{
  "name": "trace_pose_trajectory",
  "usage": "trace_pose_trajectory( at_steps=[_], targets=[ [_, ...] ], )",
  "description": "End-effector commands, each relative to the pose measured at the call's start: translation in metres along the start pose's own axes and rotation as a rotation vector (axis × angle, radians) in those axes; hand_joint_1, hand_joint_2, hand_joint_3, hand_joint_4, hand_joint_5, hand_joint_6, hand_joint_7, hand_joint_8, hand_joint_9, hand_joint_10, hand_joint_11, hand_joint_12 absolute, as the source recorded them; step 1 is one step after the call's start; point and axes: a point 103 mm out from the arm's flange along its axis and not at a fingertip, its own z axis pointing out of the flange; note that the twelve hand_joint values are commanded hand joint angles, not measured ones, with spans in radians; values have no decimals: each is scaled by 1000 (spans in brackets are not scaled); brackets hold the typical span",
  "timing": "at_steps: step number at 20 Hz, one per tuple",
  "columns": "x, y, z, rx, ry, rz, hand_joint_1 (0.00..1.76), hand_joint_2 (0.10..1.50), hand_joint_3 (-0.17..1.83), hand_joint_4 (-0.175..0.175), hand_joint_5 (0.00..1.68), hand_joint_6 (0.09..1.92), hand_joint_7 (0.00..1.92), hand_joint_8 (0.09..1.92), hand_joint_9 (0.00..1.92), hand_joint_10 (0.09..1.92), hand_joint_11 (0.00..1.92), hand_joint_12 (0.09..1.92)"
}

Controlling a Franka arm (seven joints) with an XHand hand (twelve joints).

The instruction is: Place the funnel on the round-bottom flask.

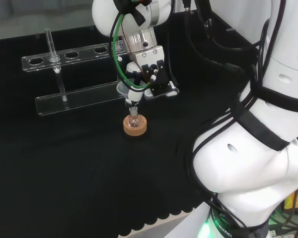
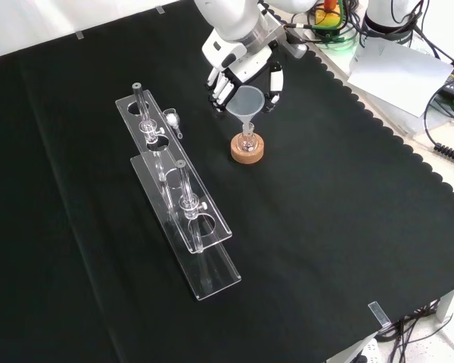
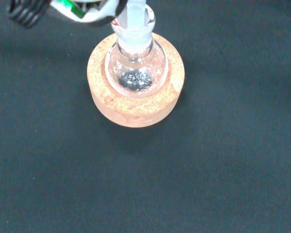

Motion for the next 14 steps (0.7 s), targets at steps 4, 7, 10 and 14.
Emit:
trace_pose_trajectory(
  at_steps=[4, 7, 10, 14],
  targets=[
    [-1, 2, 1, 1, -1, 4, 835, 764, 738, -52, 464, 694, 338, 706, 749, 543, 446, 1354],
    [-3, 2, 3, 9, 9, 2, 833, 765, 736, -53, 463, 687, 337, 706, 747, 545, 444, 1355],
    [-4, 2, 3, 11, 15, -1, 831, 764, 734, -54, 463, 680, 336, 707, 745, 547, 442, 1355],
    [-5, 2, 4, 10, 15, -4, 825, 760, 731, -55, 457, 670, 334, 707, 740, 547, 440, 1356]
  ],
)
